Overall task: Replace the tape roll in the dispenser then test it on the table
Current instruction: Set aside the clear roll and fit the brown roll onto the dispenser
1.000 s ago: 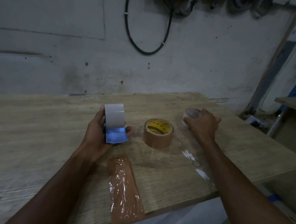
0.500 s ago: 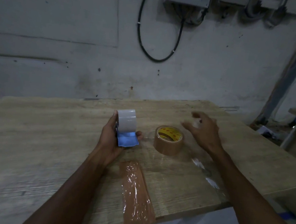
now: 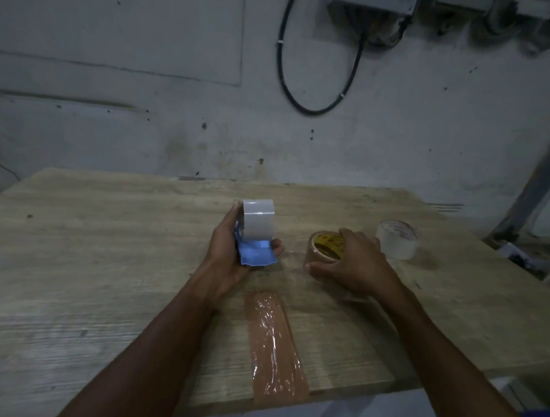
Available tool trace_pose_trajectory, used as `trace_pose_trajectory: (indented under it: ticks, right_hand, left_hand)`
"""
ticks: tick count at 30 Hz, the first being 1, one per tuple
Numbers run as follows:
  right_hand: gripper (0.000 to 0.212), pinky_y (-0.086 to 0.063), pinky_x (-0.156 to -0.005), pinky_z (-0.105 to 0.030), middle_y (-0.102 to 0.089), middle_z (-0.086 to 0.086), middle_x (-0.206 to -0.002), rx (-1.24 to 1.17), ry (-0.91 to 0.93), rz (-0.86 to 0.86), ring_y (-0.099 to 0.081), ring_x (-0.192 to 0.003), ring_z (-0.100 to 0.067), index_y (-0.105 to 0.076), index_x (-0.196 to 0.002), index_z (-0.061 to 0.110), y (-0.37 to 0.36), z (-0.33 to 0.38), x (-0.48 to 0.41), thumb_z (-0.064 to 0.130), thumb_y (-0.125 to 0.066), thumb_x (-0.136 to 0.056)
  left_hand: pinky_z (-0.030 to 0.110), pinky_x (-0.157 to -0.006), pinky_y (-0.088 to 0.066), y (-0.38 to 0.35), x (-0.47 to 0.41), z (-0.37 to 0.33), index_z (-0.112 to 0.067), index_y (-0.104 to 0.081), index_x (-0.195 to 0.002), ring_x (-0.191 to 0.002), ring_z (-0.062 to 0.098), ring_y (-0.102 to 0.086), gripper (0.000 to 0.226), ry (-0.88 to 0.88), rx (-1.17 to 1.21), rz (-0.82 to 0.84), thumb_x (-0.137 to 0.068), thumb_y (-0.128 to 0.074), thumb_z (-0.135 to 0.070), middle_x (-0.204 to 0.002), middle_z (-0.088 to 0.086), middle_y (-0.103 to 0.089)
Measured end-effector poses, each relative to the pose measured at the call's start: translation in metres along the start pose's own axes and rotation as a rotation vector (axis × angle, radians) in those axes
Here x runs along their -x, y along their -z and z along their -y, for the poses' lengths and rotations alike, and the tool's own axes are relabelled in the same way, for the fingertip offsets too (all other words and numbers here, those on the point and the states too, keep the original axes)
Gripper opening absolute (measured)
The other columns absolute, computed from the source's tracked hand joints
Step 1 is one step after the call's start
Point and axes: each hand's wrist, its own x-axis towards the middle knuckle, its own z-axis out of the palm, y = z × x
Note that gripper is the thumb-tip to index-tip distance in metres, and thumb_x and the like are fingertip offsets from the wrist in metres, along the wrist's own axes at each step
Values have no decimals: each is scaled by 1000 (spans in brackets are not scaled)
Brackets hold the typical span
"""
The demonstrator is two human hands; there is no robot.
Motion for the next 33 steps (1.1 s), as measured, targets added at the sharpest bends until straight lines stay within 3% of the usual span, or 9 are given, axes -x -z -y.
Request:
trace_pose_trajectory:
  ticks: [6, 10, 12, 15, 18, 22, 25, 29, 33]
  right_hand:
    - [104, -48, -96, -39, -57, -11, -136, -285, 6, -227, -52, -122, -28, -48, -140, 11, 2, 10, 2, 65, -82, -57]
    - [91, -57, -83, -36, -65, -1, -121, -812, 8, -319, -64, -105, -19, -58, -132, 17, 9, 22, -11, 60, -84, -56]
    - [78, -58, -81, -37, -70, -4, -115, -1111, 31, -293, -67, -103, -24, -66, -119, 15, 11, 29, -23, 52, -88, -55]
    - [60, -56, -77, -40, -73, -14, -108, -1414, 129, -228, -68, -98, -28, -71, -108, 5, 4, 40, -37, 34, -89, -59]
    - [60, -57, -78, -39, -71, -16, -113, -1456, 184, -196, -67, -104, -31, -68, -115, 5, -14, 44, -38, 26, -86, -62]
    - [83, -51, -96, -58, -68, -9, -125, -1341, 257, -174, -64, -115, -32, -62, -128, 16, -31, 40, -37, 37, -93, -54]
    - [86, -48, -102, -53, -61, -1, -135, -1219, 356, -141, -57, -124, -26, -55, -135, 25, -31, 37, -33, 39, -90, -58]
    - [90, -51, -100, -37, -55, 3, -141, -1161, 454, -126, -53, -130, -21, -49, -140, 24, -29, 38, -27, 30, -88, -60]
    - [96, -52, -99, -49, -50, 2, -144, -1110, 534, -98, -49, -132, -21, -43, -142, 21, -26, 37, -21, 8, -91, -60]
  left_hand:
    - [44, -83, -43, 1, -2, -2, -5, -68, -89, -70, 25, -58, 49, 6, 9, -3, -98, -49, -50, -77, 12, -63]
    - [49, -99, -48, 13, -13, -5, -7, -67, -101, -70, 25, -71, 49, -27, 57, -8, -98, -48, -52, -89, 12, -67]
    - [49, -107, -42, 19, -17, -8, -7, -65, -103, -75, 26, -69, 50, -38, 60, -22, -98, -46, -53, -90, 12, -66]
    - [48, -105, -43, 16, -18, -8, -7, -64, -100, -74, 25, -68, 48, -69, 36, -48, -97, -46, -51, -87, 12, -68]
    - [51, -90, -55, 16, -19, -3, -10, -63, -96, -78, 29, -72, 44, -139, -102, -110, -100, -45, -50, -83, 13, -73]
    - [51, -113, -39, 21, -21, -4, -9, -67, -103, -76, 25, -71, 44, -91, 27, -18, -91, -54, -50, -89, 13, -72]
    - [50, -115, -37, 28, -27, -3, -9, -68, -105, -75, 25, -73, 48, -89, 57, -20, -96, -50, -52, -90, 13, -74]
    - [51, -117, -34, 30, -30, -3, -8, -66, -113, -92, 27, -68, 50, -87, 58, -33, -93, -53, -52, -104, 16, -69]
    - [54, -111, -41, 25, -22, -5, -7, -63, -122, -112, 32, -63, 52, -122, -18, -86, -95, -52, -50, -121, 19, -67]
